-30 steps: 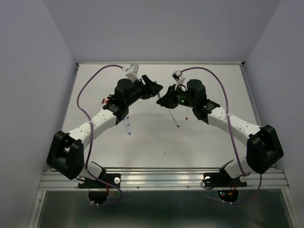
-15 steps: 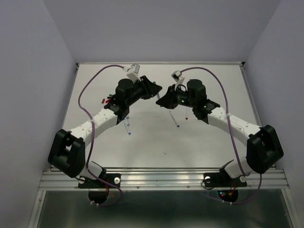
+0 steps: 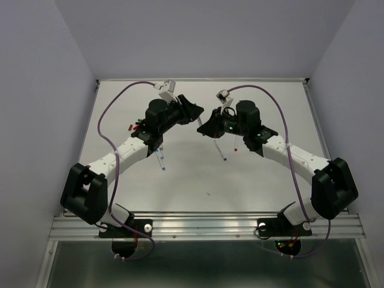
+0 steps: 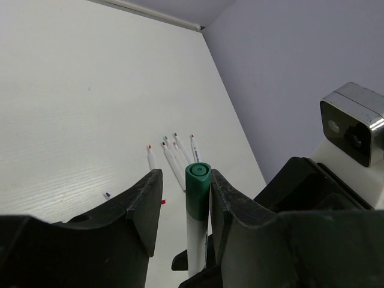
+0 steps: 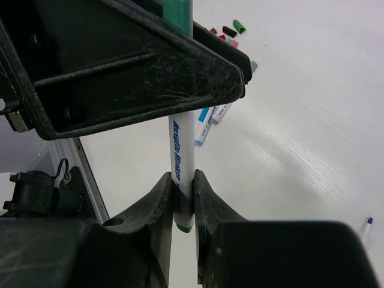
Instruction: Open the pen caps
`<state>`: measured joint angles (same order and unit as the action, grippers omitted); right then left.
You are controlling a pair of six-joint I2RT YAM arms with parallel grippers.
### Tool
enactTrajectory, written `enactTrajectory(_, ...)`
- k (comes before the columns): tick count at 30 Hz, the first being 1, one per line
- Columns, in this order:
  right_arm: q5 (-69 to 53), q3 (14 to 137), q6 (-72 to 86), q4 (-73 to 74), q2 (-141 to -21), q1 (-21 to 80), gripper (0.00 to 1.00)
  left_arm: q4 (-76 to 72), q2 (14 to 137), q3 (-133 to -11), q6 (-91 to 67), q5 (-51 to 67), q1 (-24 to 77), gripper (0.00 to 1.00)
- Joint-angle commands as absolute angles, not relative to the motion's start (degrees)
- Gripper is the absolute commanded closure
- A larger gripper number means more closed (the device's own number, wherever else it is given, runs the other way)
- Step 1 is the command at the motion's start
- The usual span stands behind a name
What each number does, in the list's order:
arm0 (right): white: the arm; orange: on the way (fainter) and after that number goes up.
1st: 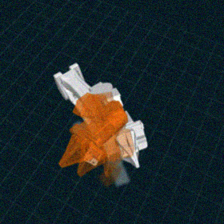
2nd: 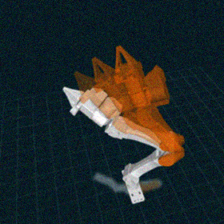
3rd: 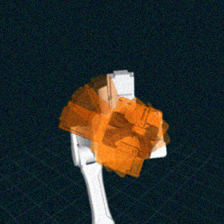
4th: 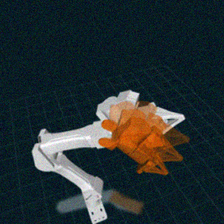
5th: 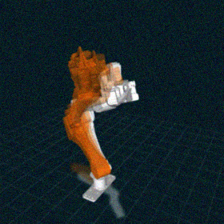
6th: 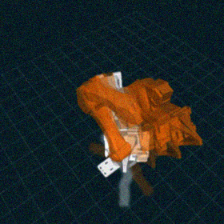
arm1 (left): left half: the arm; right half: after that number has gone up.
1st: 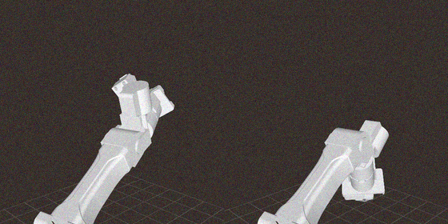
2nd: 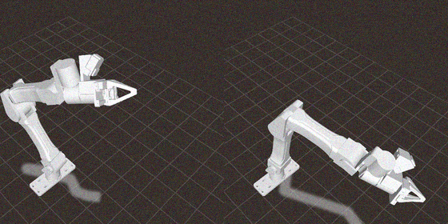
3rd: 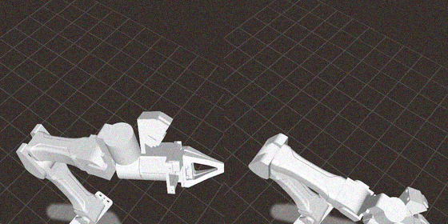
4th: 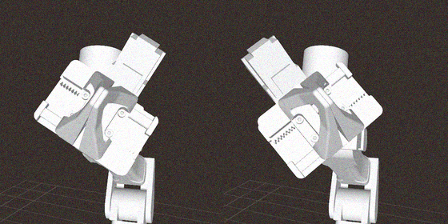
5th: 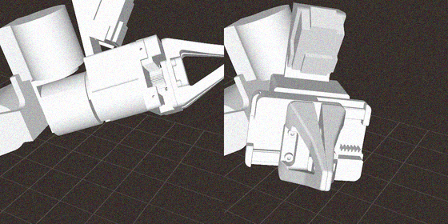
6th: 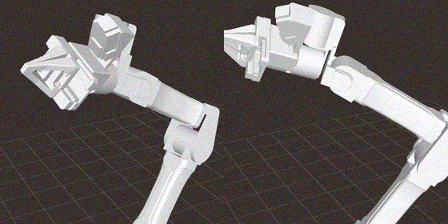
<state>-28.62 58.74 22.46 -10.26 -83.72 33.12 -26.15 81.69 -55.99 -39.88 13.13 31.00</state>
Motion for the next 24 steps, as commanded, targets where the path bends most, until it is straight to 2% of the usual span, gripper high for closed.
enactTrajectory(1, -29.9, 58.1, 21.9, -11.4, -83.5, 33.8, 0.99, -29.4, 79.4, -59.2, -38.3, 12.8, 30.6, 0.52)
enactTrajectory(8, -30.1, 58.6, 21.7, -11.2, -83.8, 33.8, 0.99, -28.7, 79.3, -59.5, -38.1, 12.0, 30.1, 0.53)
enactTrajectory(11, -30.0, 58.9, 21.4, -11.0, -84.5, 33.8, 0.99, -28.6, 79.5, -59.8, -38.0, 12.0, 30.1, 0.59)
enactTrajectory(12, -30.0, 59.1, 21.4, -11.0, -84.8, 33.8, 0.99, -28.6, 79.6, -59.8, -37.9, 12.2, 30.1, 0.66)
enactTrajectory(13, -29.9, 59.3, 21.4, -11.0, -85.0, 33.8, 0.99, -28.4, 79.8, -59.9, -37.8, 12.3, 30.1, 0.85)
enactTrajectory(15, -30.1, 59.9, 21.0, -11.0, -85.5, 33.8, 0.99, -28.2, 80.2, -59.8, -37.6, 12.6, 30.1, 1.00)
enactTrajectory(24, -29.8, 58.7, 20.0, -9.1, -85.7, 33.8, 0.99, -26.9, 78.7, -60.1, -34.5, 4.4, 27.1, 1.00)
